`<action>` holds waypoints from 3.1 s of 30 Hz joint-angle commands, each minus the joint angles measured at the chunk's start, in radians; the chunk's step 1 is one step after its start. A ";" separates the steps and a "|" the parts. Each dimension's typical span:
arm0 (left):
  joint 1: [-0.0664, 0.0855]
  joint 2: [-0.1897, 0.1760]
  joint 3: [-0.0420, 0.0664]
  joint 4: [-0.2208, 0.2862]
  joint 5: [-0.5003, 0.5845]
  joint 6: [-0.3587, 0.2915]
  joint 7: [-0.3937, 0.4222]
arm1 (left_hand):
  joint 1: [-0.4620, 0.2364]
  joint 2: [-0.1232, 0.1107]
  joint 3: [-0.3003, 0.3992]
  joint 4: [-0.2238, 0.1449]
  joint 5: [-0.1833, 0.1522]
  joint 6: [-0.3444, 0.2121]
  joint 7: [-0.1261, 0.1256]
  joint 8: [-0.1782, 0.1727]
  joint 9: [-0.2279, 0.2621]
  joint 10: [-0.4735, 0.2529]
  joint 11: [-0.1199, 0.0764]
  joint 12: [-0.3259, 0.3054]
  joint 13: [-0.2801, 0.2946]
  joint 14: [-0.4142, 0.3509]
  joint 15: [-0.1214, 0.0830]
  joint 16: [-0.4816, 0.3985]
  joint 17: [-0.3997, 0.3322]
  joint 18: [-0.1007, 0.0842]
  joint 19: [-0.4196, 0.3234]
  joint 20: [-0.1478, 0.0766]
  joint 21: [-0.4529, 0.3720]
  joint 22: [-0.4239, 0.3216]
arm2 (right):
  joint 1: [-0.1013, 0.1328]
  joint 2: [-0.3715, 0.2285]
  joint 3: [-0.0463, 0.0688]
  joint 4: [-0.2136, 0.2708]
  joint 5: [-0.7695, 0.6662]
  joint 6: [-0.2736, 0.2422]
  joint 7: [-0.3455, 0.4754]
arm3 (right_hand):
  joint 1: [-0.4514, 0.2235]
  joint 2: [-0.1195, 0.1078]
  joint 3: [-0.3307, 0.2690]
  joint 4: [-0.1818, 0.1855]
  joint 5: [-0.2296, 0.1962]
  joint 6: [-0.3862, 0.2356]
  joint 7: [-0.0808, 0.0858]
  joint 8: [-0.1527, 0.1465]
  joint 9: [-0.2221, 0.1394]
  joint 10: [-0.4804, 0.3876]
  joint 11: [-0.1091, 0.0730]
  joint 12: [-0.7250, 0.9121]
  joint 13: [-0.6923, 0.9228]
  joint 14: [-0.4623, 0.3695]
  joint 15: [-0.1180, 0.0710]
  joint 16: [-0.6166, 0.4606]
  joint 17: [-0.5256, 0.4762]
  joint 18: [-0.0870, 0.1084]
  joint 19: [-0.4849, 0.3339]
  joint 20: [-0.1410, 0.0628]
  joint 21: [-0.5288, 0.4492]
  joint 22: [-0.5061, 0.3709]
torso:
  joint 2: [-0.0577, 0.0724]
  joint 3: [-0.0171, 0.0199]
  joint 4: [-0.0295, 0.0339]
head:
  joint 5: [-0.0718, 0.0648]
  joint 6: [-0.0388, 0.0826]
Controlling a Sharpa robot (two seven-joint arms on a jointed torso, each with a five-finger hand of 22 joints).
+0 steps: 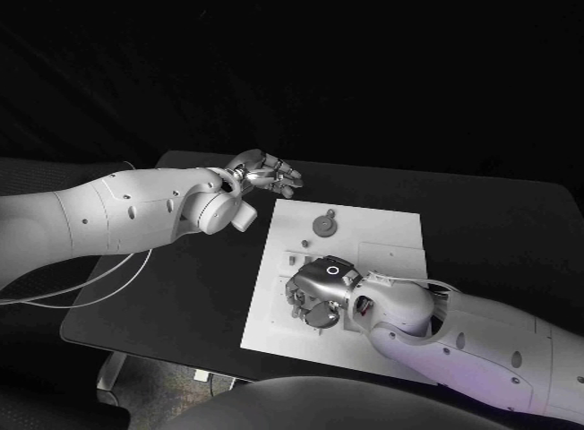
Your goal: Assemble the parts on the task board
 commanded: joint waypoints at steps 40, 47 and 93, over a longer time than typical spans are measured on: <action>0.003 0.001 0.001 0.006 -0.005 0.012 0.006 | -0.006 -0.003 -0.004 0.001 -0.001 -0.006 0.001 0.002 -0.001 -0.006 0.002 0.000 -0.002 0.008 0.000 -0.007 0.005 0.004 0.007 -0.001 -0.003 -0.002 | -0.011 0.030 -0.017 -0.059 0.009 0.000 0.018 | -0.034 -0.078 -0.048 0.006 0.000 -0.102 0.038 -0.061 -0.013 -0.071 0.030 -0.045 -0.012 -0.022 0.024 -0.011 0.002 0.012 -0.016 0.005 -0.003 0.018 | 0.000 -0.0004 -0.0016 | 0.011 -0.011; 0.003 -0.002 0.001 0.007 -0.004 0.010 0.006 | -0.006 -0.003 -0.004 0.001 -0.001 -0.007 0.001 0.002 -0.002 -0.007 0.002 0.000 -0.002 0.008 0.000 -0.007 0.006 0.004 0.007 -0.001 -0.004 -0.002 | -0.010 0.020 -0.017 -0.053 0.013 -0.015 0.014 | -0.049 -0.109 -0.086 0.008 0.002 -0.151 0.054 -0.082 -0.027 -0.144 0.063 -0.084 -0.027 -0.044 0.055 -0.006 0.008 0.012 -0.028 0.012 -0.004 0.019 | 0.000 -0.0003 -0.0011 | 0.009 -0.010; 0.002 0.007 -0.005 -0.033 -0.004 0.016 0.009 | -0.066 -0.004 -0.051 0.026 0.006 -0.009 0.001 0.003 -0.004 -0.004 0.001 0.002 -0.005 0.010 0.000 -0.020 0.025 0.005 0.006 -0.001 -0.003 -0.005 | 0.095 -0.394 0.161 0.160 0.581 0.148 -0.279 | -0.222 -0.099 -0.126 0.154 0.003 -0.082 0.003 -0.035 -0.023 -0.050 -0.054 0.559 0.472 0.019 -0.055 0.087 0.059 0.012 0.034 -0.017 0.020 0.015 | -0.010 0.0081 -0.0169 | -0.096 0.051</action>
